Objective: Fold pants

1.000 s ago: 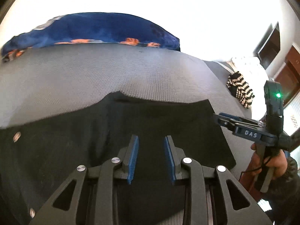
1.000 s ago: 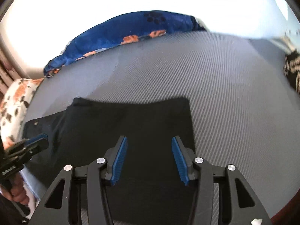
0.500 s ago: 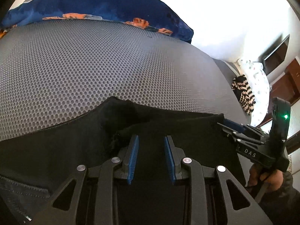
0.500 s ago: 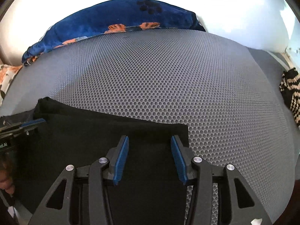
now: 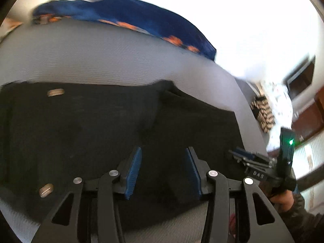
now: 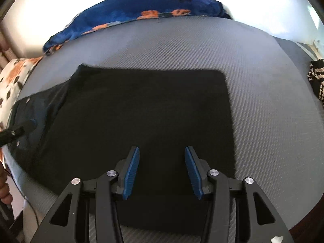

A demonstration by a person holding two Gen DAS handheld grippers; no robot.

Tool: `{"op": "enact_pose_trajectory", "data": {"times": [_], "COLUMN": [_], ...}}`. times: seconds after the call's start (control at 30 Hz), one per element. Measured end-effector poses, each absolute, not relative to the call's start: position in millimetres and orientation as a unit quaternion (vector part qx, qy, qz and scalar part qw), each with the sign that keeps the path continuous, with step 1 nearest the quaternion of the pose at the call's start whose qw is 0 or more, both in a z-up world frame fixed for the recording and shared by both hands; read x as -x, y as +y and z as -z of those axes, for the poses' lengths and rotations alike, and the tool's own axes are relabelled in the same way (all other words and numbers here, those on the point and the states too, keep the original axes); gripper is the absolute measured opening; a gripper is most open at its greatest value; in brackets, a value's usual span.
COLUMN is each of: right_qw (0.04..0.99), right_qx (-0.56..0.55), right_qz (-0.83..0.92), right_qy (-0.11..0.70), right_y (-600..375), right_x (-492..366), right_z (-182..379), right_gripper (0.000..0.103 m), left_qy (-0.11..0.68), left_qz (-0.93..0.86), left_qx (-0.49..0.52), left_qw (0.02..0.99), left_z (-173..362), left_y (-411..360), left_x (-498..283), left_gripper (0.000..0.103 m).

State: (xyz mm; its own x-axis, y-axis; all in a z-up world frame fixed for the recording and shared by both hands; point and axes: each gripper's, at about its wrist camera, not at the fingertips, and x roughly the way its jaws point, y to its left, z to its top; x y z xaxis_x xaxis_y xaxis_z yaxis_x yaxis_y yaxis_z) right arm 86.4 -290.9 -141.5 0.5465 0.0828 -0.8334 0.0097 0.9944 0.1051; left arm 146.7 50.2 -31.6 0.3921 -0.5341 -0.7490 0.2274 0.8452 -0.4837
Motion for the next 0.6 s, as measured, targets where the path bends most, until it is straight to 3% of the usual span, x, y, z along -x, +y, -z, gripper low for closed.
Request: {"op": "enact_pose_trajectory", "data": {"times": [0.33, 0.6], "right_qw": [0.863, 0.847], "right_qx": [-0.012, 0.017], "right_qz": [-0.120, -0.203], "right_qy": [0.491, 0.490], "right_y": [-201.3, -132.8], "right_x": [-67.0, -57.4], "right_z": [143.2, 141.1], "right_gripper": [0.045, 0.045], "left_qy": [0.491, 0.492], "left_qz": [0.086, 0.038], "left_qx": [0.225, 0.376], "left_qw": [0.837, 0.784], "left_z": [24.3, 60.0], "left_y": [181.1, 237.5], "left_x": [-85.4, -65.4], "left_gripper": [0.047, 0.047]}}
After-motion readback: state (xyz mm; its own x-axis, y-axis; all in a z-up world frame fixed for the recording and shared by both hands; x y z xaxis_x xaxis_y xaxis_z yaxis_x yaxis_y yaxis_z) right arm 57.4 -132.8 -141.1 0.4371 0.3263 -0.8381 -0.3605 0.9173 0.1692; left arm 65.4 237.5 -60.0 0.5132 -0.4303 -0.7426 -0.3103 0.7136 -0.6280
